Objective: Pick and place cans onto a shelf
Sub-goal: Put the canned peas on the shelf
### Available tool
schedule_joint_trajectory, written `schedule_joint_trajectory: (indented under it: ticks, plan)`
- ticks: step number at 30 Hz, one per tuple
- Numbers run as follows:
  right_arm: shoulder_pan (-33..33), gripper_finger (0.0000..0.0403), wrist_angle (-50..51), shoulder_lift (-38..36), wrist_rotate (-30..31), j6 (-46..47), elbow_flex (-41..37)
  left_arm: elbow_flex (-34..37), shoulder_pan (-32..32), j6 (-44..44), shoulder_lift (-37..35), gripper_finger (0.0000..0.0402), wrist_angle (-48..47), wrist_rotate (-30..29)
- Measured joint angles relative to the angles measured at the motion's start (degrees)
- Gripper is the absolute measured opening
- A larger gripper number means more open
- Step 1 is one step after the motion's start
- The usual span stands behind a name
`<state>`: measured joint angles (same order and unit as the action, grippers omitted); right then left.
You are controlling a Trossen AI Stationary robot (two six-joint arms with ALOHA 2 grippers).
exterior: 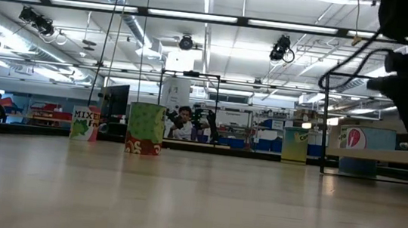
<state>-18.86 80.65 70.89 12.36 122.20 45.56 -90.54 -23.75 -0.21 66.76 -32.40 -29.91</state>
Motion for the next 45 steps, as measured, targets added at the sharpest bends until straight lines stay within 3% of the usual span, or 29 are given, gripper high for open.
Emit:
schedule_joint_trajectory:
  ticks: [7,13,19,27,34,40,45]
  plan:
    - [-0.3,0.0352,8.9,0.1,1.5,-9.0,15.5,0.0,0.9,0.0,0.0,0.0151,0.1,0.0]
    - [0.1,0.0352,9.0,0.6,1.5,-15.7,32.2,0.0,2.1,-0.4,0.0,0.0151,1.5,0.0]
    - [6.8,0.0352,9.2,1.3,5.2,-22.7,39.7,0.0,3.1,-0.7,0.0,0.0151,1.5,0.0]
    - [27.4,0.0352,9.5,1.3,6.4,-41.7,38.2,0.0,3.0,-2.6,0.0,0.0151,0.9,0.0]
    - [44.8,0.0371,3.2,1.3,-2.4,-56.3,28.7,0.0,2.0,-6.6,-0.1,0.0151,-3.1,4.0]
    - [51.3,0.0394,-7.9,1.3,-4.5,-59.5,19.0,0.0,1.6,-9.9,-0.1,0.0151,-7.0,4.3]
    - [54.3,0.0399,-8.9,1.3,-5.5,-61.1,13.4,0.0,1.6,-11.6,-0.1,0.0151,-7.4,4.3]
